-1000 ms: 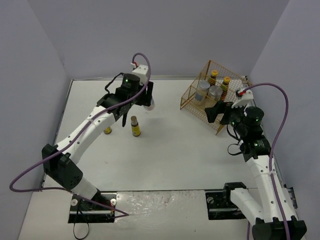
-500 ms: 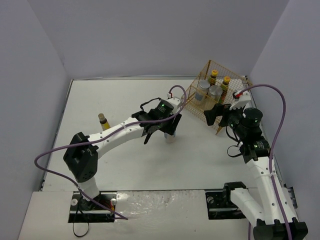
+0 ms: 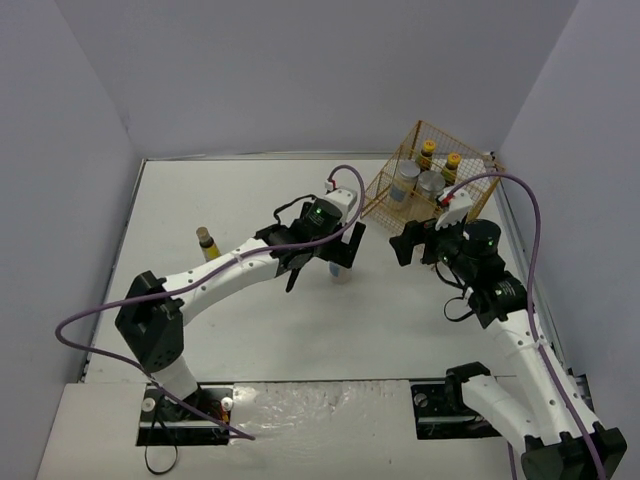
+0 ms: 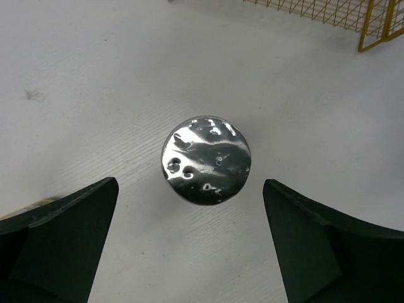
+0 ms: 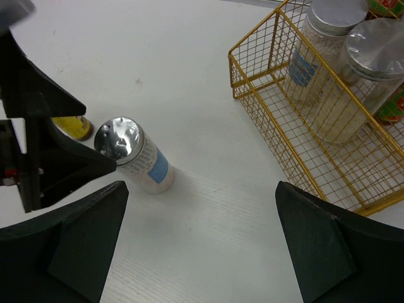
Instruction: Organize the condiment bottles
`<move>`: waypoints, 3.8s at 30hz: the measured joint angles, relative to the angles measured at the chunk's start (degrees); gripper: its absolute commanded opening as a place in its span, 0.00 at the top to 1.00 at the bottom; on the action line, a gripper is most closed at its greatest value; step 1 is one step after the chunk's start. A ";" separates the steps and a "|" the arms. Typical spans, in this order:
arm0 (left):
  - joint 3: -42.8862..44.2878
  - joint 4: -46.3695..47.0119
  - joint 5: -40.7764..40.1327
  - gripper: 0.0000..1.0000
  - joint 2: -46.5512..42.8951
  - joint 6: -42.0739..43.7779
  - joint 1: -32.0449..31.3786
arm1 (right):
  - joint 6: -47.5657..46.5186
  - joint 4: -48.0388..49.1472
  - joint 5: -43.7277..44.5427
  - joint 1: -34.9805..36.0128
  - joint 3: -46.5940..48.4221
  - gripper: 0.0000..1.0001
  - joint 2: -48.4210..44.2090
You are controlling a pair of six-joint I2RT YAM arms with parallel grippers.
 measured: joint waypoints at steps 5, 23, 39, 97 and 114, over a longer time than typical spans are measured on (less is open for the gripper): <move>-0.03 -1.76 -3.20 0.03 -7.09 -0.59 0.45 | -0.80 -0.06 -0.07 2.01 1.66 0.00 3.66; -24.21 -15.98 -14.09 0.03 -44.61 -6.35 12.61 | -3.97 3.83 4.35 19.61 8.27 0.00 26.37; -36.60 -18.84 -18.24 0.03 -56.86 -8.27 12.94 | -4.18 8.59 9.28 22.95 9.93 0.28 38.39; -36.60 -14.66 -18.34 0.03 -55.04 -5.68 13.11 | 3.38 4.96 20.56 -15.54 21.35 0.50 41.22; -36.60 -14.71 -18.07 0.03 -54.82 -5.77 13.33 | -0.65 4.09 17.34 -12.92 23.45 0.05 33.91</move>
